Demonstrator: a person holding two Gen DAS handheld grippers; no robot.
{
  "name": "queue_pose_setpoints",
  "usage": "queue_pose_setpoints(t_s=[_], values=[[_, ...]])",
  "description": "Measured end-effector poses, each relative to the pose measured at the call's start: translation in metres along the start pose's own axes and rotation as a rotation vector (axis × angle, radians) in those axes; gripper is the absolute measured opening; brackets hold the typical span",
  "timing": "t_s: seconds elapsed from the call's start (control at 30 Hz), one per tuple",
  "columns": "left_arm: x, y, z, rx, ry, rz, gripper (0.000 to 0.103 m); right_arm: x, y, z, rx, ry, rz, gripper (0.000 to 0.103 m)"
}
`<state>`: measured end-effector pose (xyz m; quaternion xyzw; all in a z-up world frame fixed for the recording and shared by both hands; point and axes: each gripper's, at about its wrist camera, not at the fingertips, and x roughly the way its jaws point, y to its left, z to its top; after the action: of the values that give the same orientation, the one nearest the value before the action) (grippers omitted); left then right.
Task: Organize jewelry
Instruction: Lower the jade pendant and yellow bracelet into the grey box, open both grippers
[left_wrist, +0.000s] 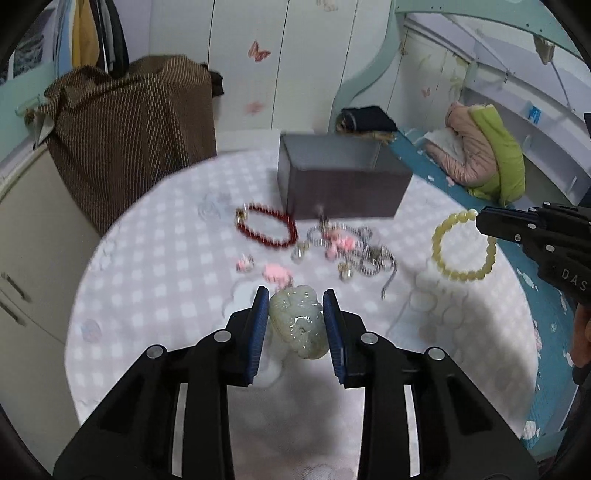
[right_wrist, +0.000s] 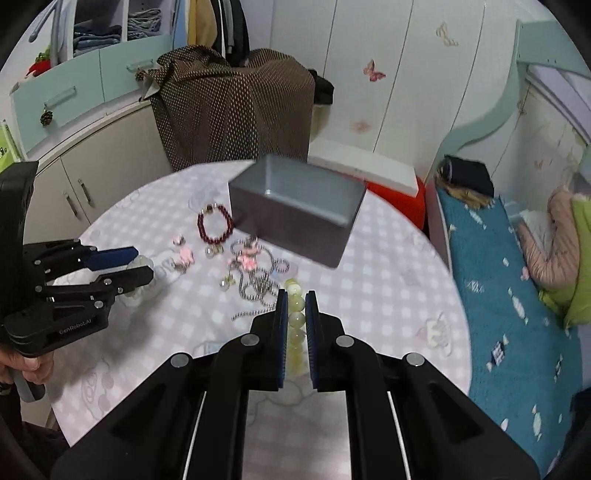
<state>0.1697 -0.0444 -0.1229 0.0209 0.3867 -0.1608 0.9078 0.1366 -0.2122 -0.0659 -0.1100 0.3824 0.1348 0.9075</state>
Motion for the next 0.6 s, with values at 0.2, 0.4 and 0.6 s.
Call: queue_pose_setpoints(t_s=[0.2,0.4,0.6], values=[[-0.012,-0.001,0.054,0.028,-0.081,0.012,0.030,-0.016,-0.003,0.042,-0.037,-0.067,-0.014,0.008],[0.007,-0.004,0.122,0.023,-0.090,-0.036,0.030,-0.006,-0.015,0.096,-0.042,-0.094,-0.001,0.008],[0.066,-0.006,0.168,-0.010,-0.007,-0.050,0.030,0.044,-0.038,0.123,0.013,-0.024,0.020,0.008]])
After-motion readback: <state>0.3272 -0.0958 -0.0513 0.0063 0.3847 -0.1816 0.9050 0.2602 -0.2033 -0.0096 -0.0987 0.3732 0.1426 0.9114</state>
